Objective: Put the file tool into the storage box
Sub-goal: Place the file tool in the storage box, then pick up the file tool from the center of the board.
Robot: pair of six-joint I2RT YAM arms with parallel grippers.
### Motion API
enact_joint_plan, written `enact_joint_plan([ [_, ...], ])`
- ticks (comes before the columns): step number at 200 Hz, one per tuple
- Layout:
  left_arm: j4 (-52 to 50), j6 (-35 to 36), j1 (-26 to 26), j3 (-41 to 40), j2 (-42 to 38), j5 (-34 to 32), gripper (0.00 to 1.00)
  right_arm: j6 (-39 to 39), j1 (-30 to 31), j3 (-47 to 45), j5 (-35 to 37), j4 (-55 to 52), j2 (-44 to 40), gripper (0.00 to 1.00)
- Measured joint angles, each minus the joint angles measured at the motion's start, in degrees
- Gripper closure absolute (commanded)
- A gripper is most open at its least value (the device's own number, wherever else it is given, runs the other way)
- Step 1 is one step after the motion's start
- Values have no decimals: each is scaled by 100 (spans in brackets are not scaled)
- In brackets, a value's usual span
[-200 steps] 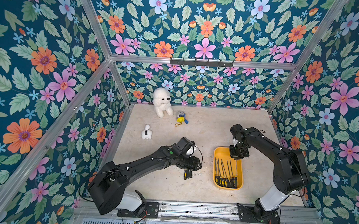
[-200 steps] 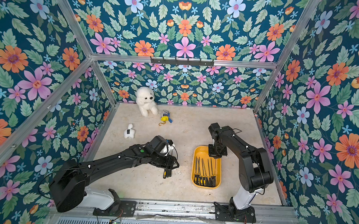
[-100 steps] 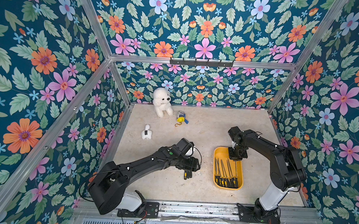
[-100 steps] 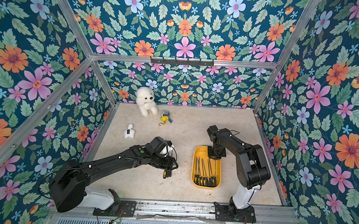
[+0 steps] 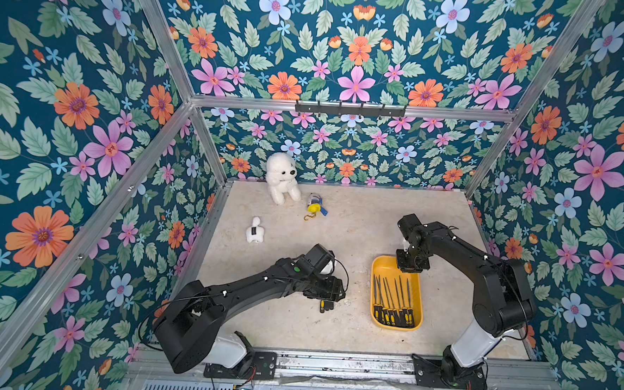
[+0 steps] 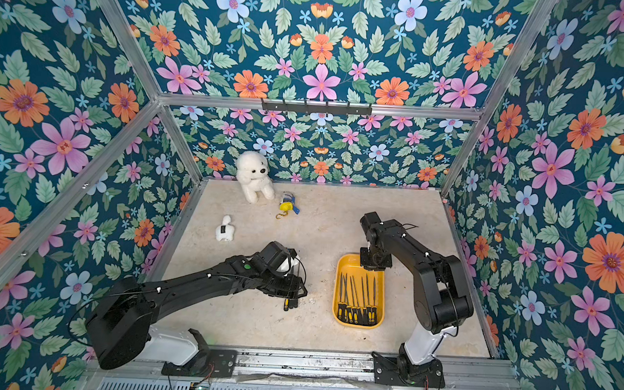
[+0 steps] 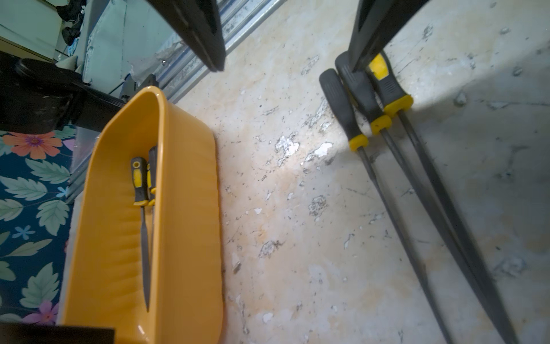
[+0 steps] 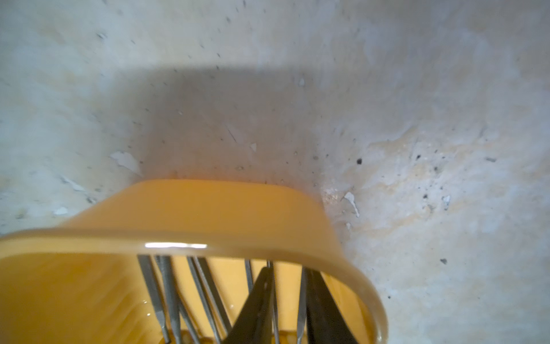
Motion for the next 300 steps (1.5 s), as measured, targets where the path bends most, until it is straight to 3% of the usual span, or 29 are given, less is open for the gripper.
enact_joint_plan([
  [32, -26, -260, -31, -197, -81, -284, 38, 76, 0, 450, -144, -109, -118, 75],
  [67, -149, -586, -35, -238, -55, -907, 55, 98, 7, 667, -269, -136, -116, 76],
  [100, -166, -848, -50, -424, -22, -1193, 58, 101, 37, 634, -313, -166, -81, 76],
  [180, -24, -866, -96, -579, 256, -1178, 57, 103, 72, 619, -398, -192, 0, 76],
  [256, 17, -785, -96, -562, 398, -1182, 69, 103, 101, 533, -439, -181, 0, 76],
  [300, -79, -782, -96, -549, 400, -1259, 83, 103, 125, 553, -439, -181, 52, 76],
])
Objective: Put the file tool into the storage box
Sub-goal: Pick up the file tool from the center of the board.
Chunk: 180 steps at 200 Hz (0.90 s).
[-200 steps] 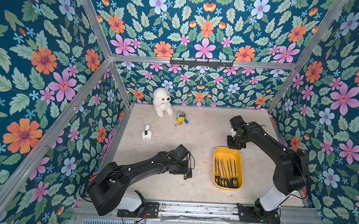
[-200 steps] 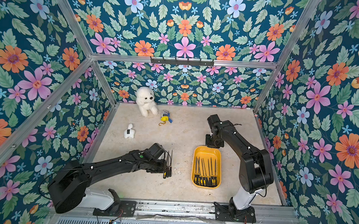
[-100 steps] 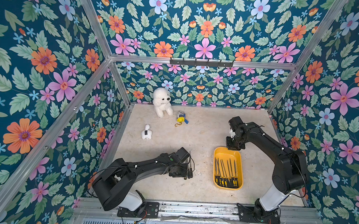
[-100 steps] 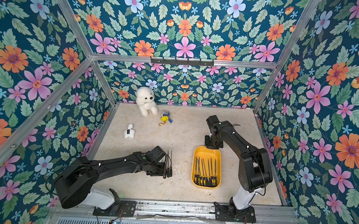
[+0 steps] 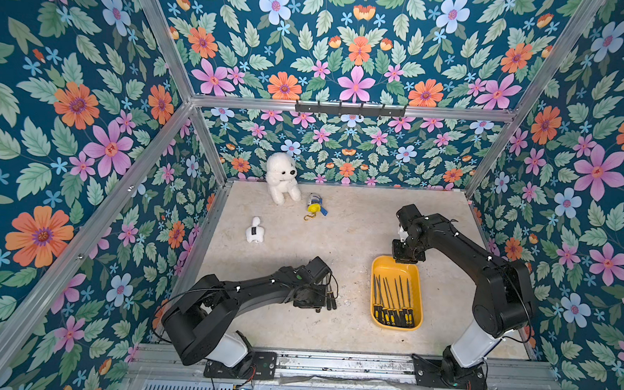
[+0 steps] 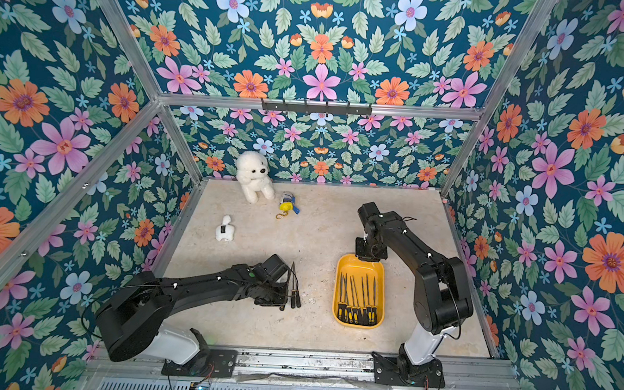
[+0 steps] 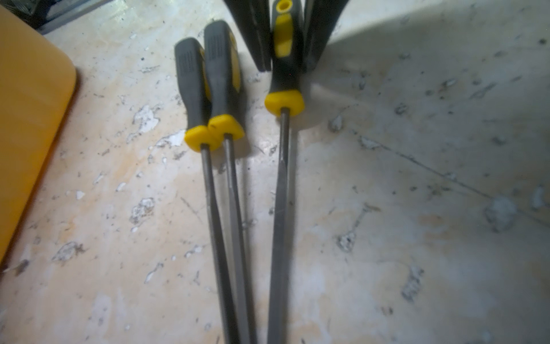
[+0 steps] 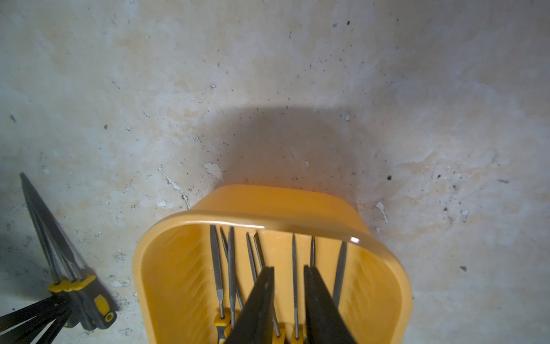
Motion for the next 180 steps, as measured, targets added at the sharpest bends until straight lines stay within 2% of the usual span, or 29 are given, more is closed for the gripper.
enact_joint_plan([
  [20, -103, 7, 0, 9, -28, -33, 86, -2, 15, 31, 0, 2, 15, 76],
  [41, -212, 101, 0, 109, 74, -24, 79, -2, 46, 31, 0, 11, 26, 76],
  [89, -697, 179, -9, 509, 404, -87, 77, -2, 144, -68, 2, 44, 28, 76],
  [108, -975, 249, -11, 603, 435, -210, 69, -2, 153, -118, 2, 59, 20, 76],
  [154, -1469, 245, -70, 713, 262, -439, 57, 0, 153, -160, 0, 103, 2, 76],
  [180, -1508, 225, -116, 719, 236, -516, 56, 0, 153, -160, -4, 125, 2, 76],
])
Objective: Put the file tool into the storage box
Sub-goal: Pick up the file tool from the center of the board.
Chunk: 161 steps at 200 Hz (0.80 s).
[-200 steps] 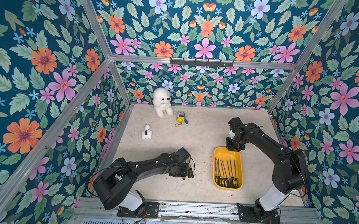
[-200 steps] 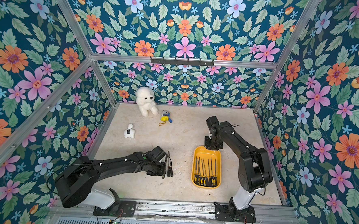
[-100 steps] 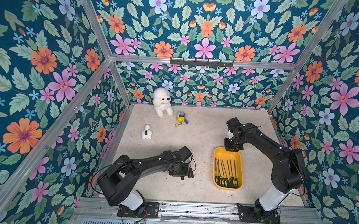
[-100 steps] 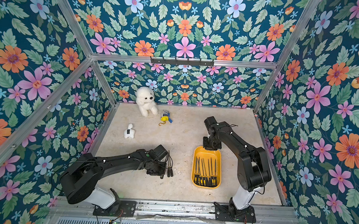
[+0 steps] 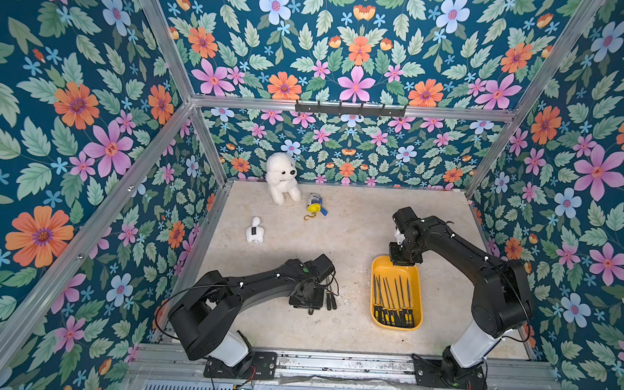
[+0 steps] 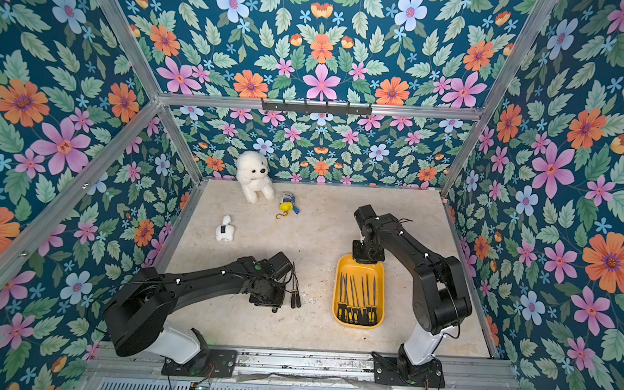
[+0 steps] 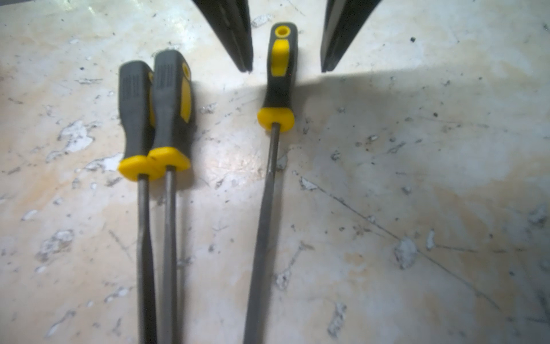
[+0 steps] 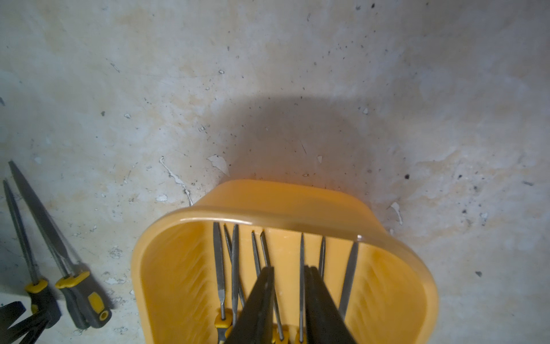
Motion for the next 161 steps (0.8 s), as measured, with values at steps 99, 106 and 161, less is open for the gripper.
enact_joint_plan([
  [99, -175, -17, -160, 197, 522, -238, 89, 0, 2, -26, -59, 66, 22, 76],
  [106, -166, -20, -160, 181, 494, -236, 90, -2, 4, -26, -61, 68, 22, 76],
  [161, 120, 260, -155, 339, -153, 256, 91, 79, -7, 37, -660, 227, -26, 71],
])
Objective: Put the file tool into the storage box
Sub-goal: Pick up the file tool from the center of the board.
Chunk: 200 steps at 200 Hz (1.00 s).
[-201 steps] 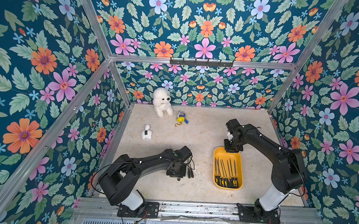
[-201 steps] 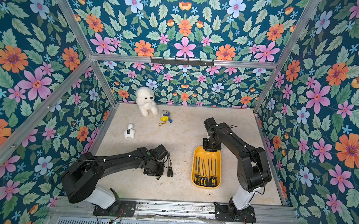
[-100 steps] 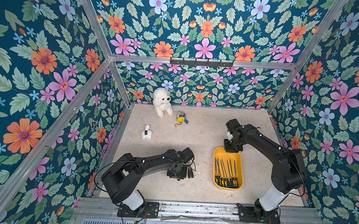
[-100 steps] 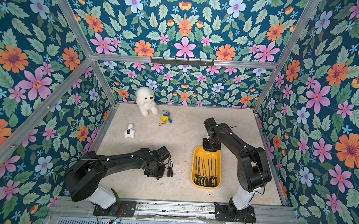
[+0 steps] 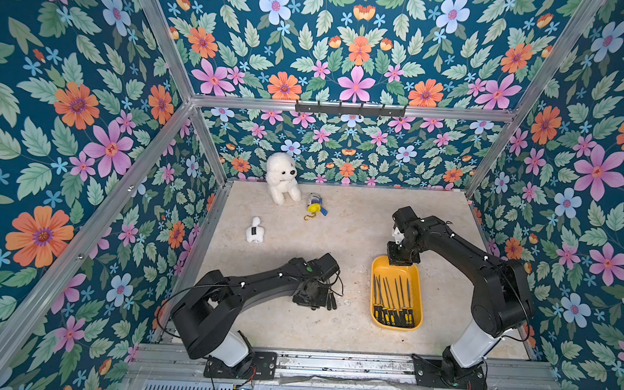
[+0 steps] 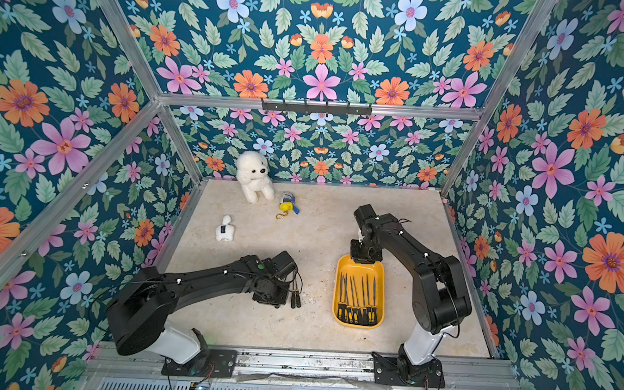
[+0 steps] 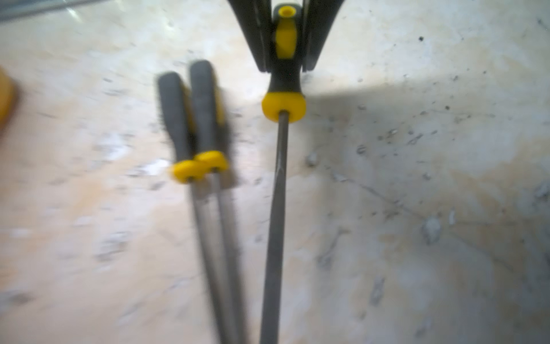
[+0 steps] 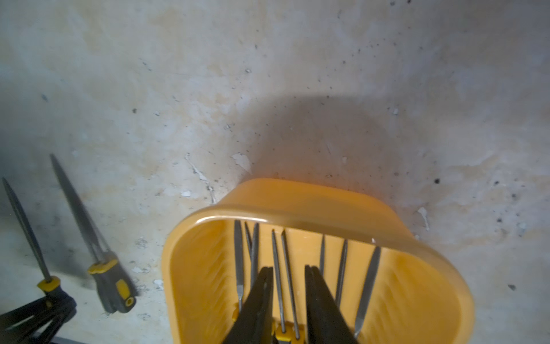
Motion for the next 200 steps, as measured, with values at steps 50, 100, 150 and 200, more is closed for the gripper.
enact_joint_plan([
  [50, 962, 208, 2, 76, -407, 1353, 93, 1001, 234, -529, -1906, 1558, -243, 68],
  [100, 1139, 190, 15, 52, -341, 1657, 94, 1672, 782, -772, -2476, 2448, -129, 68],
  [150, 1261, 190, 11, -35, -341, 1687, 95, 1862, 800, -826, -2485, 2592, -144, 68],
  [200, 1252, 190, 4, -118, -358, 1698, 95, 1989, 807, -831, -2490, 2647, -505, 69],
])
